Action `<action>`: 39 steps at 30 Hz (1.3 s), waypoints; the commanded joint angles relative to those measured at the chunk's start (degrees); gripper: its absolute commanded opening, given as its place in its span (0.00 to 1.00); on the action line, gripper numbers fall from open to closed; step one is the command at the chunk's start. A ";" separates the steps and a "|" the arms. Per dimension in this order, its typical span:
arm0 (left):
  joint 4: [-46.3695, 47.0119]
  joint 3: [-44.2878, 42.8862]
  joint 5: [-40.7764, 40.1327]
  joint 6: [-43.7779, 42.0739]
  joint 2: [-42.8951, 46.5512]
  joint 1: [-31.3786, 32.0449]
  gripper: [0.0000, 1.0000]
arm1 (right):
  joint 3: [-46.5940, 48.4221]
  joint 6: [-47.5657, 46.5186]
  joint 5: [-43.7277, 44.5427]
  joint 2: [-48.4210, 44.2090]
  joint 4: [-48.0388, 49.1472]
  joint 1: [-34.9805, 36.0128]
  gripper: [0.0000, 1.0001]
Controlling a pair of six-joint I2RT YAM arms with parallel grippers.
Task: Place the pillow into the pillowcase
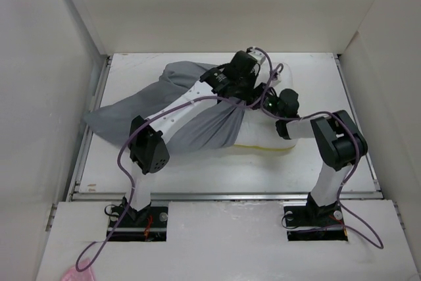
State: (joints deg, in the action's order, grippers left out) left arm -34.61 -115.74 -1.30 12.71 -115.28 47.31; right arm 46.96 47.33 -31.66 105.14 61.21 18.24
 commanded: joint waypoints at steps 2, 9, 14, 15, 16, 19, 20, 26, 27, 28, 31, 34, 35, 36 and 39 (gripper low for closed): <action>7.55 -5.80 6.56 -0.23 5.25 1.83 0.00 | -4.06 7.88 -0.34 -6.85 34.94 0.83 0.00; 12.99 -10.72 23.93 -2.86 2.26 0.85 0.00 | -11.19 2.25 10.90 -16.71 28.18 0.83 0.00; 9.39 -15.74 27.93 -4.45 -3.63 4.02 0.00 | -12.94 1.71 16.97 -19.18 26.42 0.83 0.00; 9.39 -14.35 28.80 -4.45 -4.15 4.02 0.00 | -13.47 1.19 17.68 -19.71 25.02 0.83 0.00; 9.39 -13.03 31.94 -4.45 -4.16 4.02 0.00 | -13.47 0.40 18.47 -20.84 24.05 0.83 0.00; 10.97 -5.30 35.93 -3.93 -3.28 4.55 0.00 | -14.70 -0.40 21.63 -21.99 21.86 0.83 0.00; 10.97 -3.54 34.89 -3.92 -2.50 4.55 0.00 | -14.70 -0.40 22.25 -22.61 21.85 0.22 0.00; 11.49 4.47 27.84 -0.85 -1.79 1.48 0.21 | -14.62 -3.03 28.22 -24.37 8.01 -0.31 0.00; 11.50 4.47 27.15 -0.24 -1.79 0.16 0.47 | -14.62 -3.56 29.71 -24.37 5.96 -0.31 0.00; 11.50 3.86 25.75 0.55 -1.26 0.15 0.75 | -14.09 -3.56 31.99 -24.89 3.50 -0.31 0.00; 9.39 1.32 19.77 0.56 0.05 -1.25 1.00 | -8.66 -5.66 35.25 -25.43 -13.79 -0.31 0.27; 8.77 0.61 14.59 0.56 4.78 -1.78 1.00 | -2.15 -9.60 38.77 -25.43 -28.84 -0.31 0.60; 8.77 2.61 12.92 -0.05 6.46 -2.30 1.00 | -1.00 -10.23 41.22 -25.43 -32.00 -0.31 0.74; 8.77 3.85 11.07 0.47 8.13 -2.31 1.00 | 1.36 -11.20 42.02 -25.43 -37.77 -0.31 0.79; 10.68 12.42 7.19 1.00 15.33 -2.31 1.00 | 5.32 -15.85 44.92 -25.43 -44.84 -0.31 0.94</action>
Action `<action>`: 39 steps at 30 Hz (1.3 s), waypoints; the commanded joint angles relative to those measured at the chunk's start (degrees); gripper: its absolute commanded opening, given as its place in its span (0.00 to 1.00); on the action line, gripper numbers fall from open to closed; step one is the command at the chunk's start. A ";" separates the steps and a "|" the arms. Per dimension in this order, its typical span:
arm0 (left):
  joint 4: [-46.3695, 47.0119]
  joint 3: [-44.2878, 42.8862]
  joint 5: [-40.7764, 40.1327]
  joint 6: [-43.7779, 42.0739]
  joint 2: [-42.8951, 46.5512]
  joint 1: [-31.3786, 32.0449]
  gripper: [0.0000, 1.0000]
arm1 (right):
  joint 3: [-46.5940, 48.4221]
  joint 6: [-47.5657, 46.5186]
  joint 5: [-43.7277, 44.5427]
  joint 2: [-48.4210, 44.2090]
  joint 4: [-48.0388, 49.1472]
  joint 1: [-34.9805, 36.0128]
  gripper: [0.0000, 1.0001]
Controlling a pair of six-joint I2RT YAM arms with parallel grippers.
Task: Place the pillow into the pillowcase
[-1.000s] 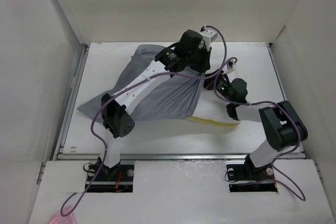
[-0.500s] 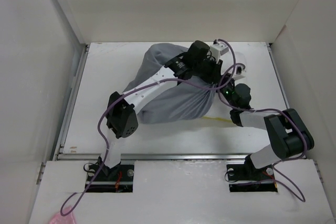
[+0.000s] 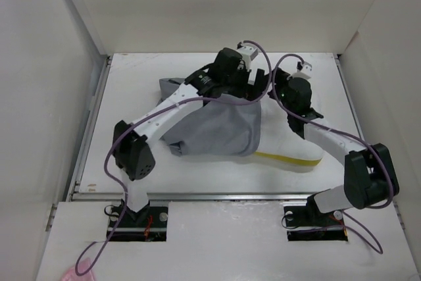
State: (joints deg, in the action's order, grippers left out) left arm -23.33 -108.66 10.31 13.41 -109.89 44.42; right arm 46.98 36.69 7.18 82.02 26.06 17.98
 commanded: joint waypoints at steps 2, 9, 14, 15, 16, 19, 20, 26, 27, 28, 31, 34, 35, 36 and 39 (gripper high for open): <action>0.83 11.34 -6.61 2.76 15.63 0.58 1.00 | 6.10 -7.23 7.41 -3.35 -14.63 -0.05 0.95; 6.09 43.59 -10.58 16.55 31.81 0.58 1.00 | 8.65 -9.00 10.31 -3.36 -25.44 -0.05 0.98; 15.49 58.11 -5.39 20.96 34.04 0.58 1.00 | 6.55 -9.00 8.22 -3.36 -26.68 -0.57 0.99; 16.21 58.12 -5.38 20.43 32.91 0.05 1.00 | 6.54 -9.00 7.42 -3.36 -26.68 -0.57 0.99; 16.74 58.12 -5.99 19.82 29.67 -1.00 1.00 | 6.54 -10.39 6.45 -3.36 -26.68 -0.57 0.99; 16.74 52.08 -9.05 15.17 22.81 -3.72 0.99 | 6.02 -13.29 2.24 -3.36 -26.15 -0.57 1.00; 16.74 50.06 -10.03 14.02 18.00 -5.99 0.99 | 5.41 -13.92 1.35 -4.05 -26.15 -0.57 1.00; 14.28 31.95 -7.85 5.68 5.13 -15.49 0.92 | 2.50 -20.76 -1.73 -10.11 -24.13 -0.57 1.00; 12.54 29.76 -7.15 4.79 2.51 -17.77 0.94 | 1.98 -22.34 -3.12 -10.65 -23.17 -0.57 1.00; 11.30 24.95 -5.92 3.57 1.44 -18.75 0.94 | 1.97 -23.23 -5.14 -10.65 -23.16 -0.57 1.00; 9.19 19.91 -4.68 1.01 1.25 -19.99 0.94 | 3.55 -26.23 -7.62 -10.65 -25.97 -0.57 1.00; 9.18 19.89 -6.53 -0.22 5.97 -19.99 0.98 | 7.67 -28.59 -5.25 -7.06 -34.39 -0.57 1.00; 9.18 21.46 -7.14 -0.83 7.48 -19.99 1.00 | 9.25 -29.73 -5.25 -6.44 -36.59 -0.05 1.00; 9.96 22.87 -7.14 -1.54 9.23 -19.99 1.00 | 9.27 -30.53 -4.20 -5.74 -39.48 0.82 1.00; 12.42 30.85 -7.14 -2.59 15.91 -18.94 1.00 | 11.72 -34.31 -1.92 -4.15 -45.45 4.16 1.00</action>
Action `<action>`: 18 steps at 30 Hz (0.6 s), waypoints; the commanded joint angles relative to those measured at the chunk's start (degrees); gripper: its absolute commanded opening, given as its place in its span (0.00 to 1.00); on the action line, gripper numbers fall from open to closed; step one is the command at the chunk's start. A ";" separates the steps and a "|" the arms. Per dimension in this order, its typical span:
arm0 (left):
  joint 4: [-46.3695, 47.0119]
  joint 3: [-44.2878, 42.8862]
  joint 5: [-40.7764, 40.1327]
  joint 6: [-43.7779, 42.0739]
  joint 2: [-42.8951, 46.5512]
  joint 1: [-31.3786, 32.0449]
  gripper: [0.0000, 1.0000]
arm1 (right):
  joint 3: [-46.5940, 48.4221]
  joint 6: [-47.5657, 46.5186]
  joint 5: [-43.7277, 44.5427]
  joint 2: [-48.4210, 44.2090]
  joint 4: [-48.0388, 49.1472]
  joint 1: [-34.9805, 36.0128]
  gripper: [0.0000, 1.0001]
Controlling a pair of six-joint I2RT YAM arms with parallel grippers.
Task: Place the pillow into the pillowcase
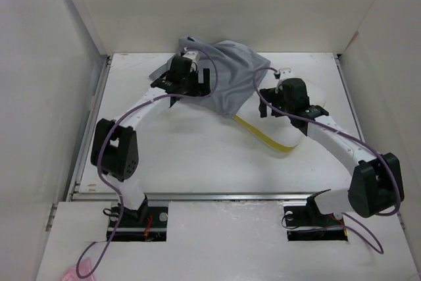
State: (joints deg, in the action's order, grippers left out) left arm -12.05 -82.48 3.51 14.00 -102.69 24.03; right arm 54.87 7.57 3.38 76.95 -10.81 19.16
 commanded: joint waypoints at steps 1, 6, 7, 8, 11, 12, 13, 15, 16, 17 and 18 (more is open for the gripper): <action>1.76 6.87 -0.34 -3.19 10.04 1.98 1.00 | 4.45 -6.42 3.11 2.66 -10.18 4.03 1.00; 8.44 20.32 3.95 -1.00 14.89 7.78 1.00 | 6.12 -7.92 9.19 8.74 -15.56 10.37 1.00; 9.93 21.90 3.96 -0.12 15.50 8.57 1.00 | 6.65 -7.32 9.19 9.88 -15.56 10.37 1.00; 11.25 23.05 3.96 0.76 15.51 9.27 1.00 | 6.65 -6.18 9.19 12.67 -15.56 10.37 1.00; 12.67 23.77 1.96 2.78 13.58 10.86 1.00 | 10.07 -4.59 11.91 19.35 -17.05 9.67 1.00; 13.28 23.77 1.94 2.79 12.18 11.38 0.99 | 10.08 -4.59 11.92 20.42 -17.05 9.67 0.97; 14.94 22.98 1.25 3.48 11.47 11.39 0.97 | 10.69 -4.59 11.05 21.04 -17.05 9.67 0.88; 18.89 23.50 -2.09 4.01 9.72 12.88 0.95 | 10.69 -4.59 9.12 21.05 -14.51 9.67 0.61; 20.91 23.50 -2.10 4.02 9.10 13.40 0.95 | 10.69 -4.59 7.89 20.18 -13.63 9.67 0.16; 23.54 23.50 -2.62 4.02 8.31 13.41 0.95 | 10.17 -4.59 6.92 19.56 -11.97 9.67 0.08; 24.52 23.50 -3.59 4.02 7.52 13.41 0.95 | 10.17 -4.59 5.51 18.34 -11.96 9.67 0.05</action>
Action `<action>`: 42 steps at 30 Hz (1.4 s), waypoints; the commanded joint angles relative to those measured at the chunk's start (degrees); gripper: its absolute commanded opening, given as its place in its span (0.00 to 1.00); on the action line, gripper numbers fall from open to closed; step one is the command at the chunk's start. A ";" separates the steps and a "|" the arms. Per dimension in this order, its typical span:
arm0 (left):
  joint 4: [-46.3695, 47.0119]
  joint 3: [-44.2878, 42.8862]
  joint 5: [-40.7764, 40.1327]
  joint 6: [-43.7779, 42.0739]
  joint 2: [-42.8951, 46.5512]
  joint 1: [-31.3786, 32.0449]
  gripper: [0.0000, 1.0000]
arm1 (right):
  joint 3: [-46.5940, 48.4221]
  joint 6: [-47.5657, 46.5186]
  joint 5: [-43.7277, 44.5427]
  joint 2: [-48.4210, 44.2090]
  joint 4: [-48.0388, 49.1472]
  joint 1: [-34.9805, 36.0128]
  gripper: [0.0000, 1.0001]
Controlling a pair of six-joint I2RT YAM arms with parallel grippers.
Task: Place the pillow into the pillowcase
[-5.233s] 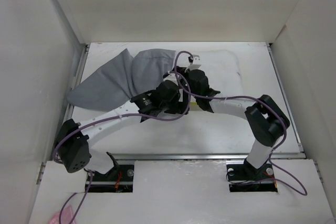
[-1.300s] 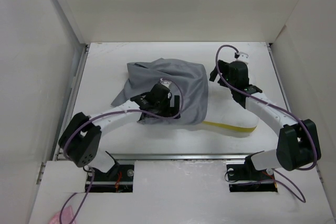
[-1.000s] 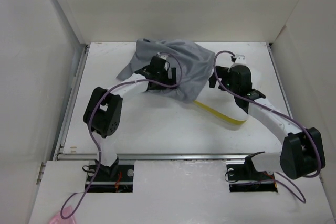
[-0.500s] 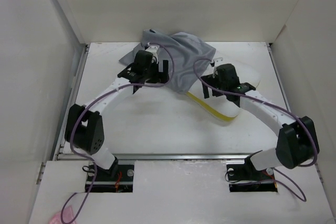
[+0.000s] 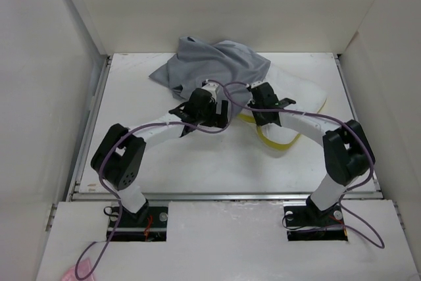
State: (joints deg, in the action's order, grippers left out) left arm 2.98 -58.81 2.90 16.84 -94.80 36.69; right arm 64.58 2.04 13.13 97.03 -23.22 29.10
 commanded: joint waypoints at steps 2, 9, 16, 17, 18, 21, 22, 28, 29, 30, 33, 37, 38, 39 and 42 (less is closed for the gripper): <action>10.90 -2.44 -4.47 0.48 -3.18 0.75 0.94 | 0.46 -0.20 -7.92 -2.98 1.86 -0.80 0.03; 8.36 -7.46 -7.11 -1.20 -9.43 2.60 0.84 | 0.46 -0.99 -15.84 -6.24 4.85 -0.80 0.00; 8.19 -6.05 -14.31 0.65 -8.03 3.65 0.58 | 2.84 0.77 -17.78 -7.38 4.85 -1.94 0.00; 8.18 -6.67 -16.50 0.65 -8.03 3.65 0.56 | 2.84 0.77 -18.57 -7.99 4.85 -1.94 0.00; 7.40 -7.37 -16.52 0.65 -8.81 3.65 0.55 | 2.84 0.77 -18.57 -8.00 4.85 -1.94 0.00; 6.68 -10.44 -17.40 0.65 -11.19 3.65 0.51 | 2.84 0.77 -19.28 -9.14 4.85 -1.94 0.00; 6.08 -10.97 -17.40 0.65 -12.32 3.65 0.51 | 2.84 0.77 -19.28 -9.67 4.85 -1.94 0.00; 7.48 -12.82 -15.12 -0.66 -13.65 3.65 0.48 | 2.84 2.08 -24.55 -10.29 7.66 -1.94 0.00; 7.48 -12.82 -14.24 -0.67 -13.65 4.35 0.48 | 2.84 2.61 -24.55 -10.29 7.67 -1.94 0.00; 7.48 -12.82 -14.23 -0.67 -13.65 4.36 0.48 | 3.62 2.61 -25.07 -9.76 7.67 -1.94 0.00; 6.95 -12.22 -14.85 -1.20 -12.52 5.49 0.54 | 4.94 3.67 -25.08 -9.24 8.28 -1.94 0.00; 7.48 -10.19 -17.13 -1.20 -11.98 5.50 0.58 | 5.47 4.81 -26.91 -9.23 8.28 -1.94 0.00; 7.48 -10.19 -18.87 -1.20 -11.98 5.50 0.56 | 5.47 4.81 -27.53 -9.84 8.89 -1.94 0.00; 7.48 -10.88 -19.68 -1.20 -13.72 5.50 0.52 | 5.47 4.81 -28.15 -10.54 8.90 -1.94 0.00; 6.07 -14.57 -20.99 -1.20 -14.97 5.50 0.39 | 4.95 4.81 -28.95 -11.08 8.90 -1.94 0.00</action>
State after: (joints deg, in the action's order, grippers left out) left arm 8.10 -69.60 -15.68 15.86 -109.14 41.63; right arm 66.06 5.41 -9.37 89.67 -20.53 26.57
